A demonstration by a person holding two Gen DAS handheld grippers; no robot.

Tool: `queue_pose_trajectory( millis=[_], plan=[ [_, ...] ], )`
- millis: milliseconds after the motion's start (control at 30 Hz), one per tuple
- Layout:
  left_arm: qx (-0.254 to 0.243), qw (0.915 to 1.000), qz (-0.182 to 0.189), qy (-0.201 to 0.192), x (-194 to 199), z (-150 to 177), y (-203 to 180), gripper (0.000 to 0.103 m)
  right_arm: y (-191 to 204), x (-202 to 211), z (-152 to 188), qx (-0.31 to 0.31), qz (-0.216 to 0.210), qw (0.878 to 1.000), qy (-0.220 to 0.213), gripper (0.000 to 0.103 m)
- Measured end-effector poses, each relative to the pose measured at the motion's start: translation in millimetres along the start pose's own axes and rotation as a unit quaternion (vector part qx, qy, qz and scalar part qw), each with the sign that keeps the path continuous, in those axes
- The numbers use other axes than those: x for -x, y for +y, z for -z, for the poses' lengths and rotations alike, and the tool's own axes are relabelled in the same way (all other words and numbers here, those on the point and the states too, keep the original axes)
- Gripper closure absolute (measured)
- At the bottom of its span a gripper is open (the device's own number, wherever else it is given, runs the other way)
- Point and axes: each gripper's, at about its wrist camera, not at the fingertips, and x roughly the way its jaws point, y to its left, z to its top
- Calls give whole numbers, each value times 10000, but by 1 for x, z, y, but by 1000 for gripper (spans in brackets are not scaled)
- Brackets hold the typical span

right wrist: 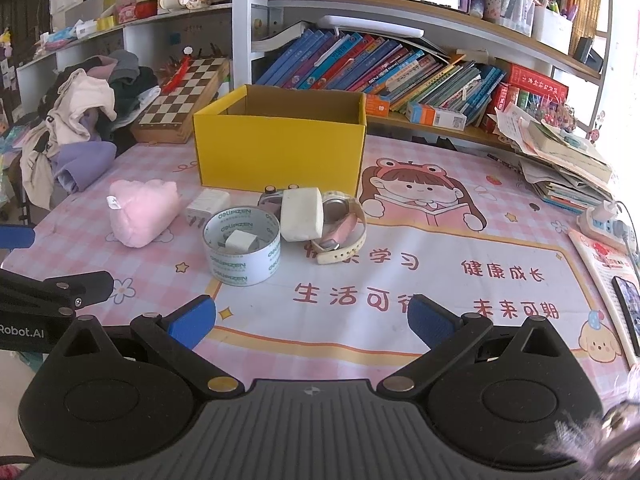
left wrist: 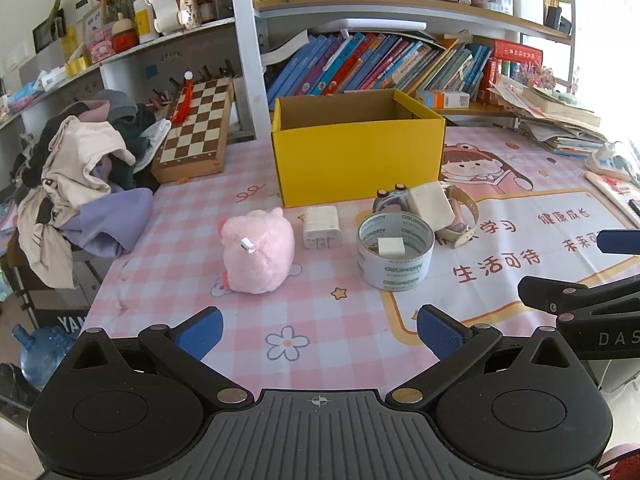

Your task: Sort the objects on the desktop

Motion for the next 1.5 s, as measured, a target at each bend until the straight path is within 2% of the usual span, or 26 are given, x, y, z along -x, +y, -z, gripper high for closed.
queue_pose_trajectory(
  millis=[1500],
  plan=[
    [-51, 10000, 52, 7, 0, 1, 3, 0, 7, -3, -1, 43, -42, 10000, 26, 0]
  ],
)
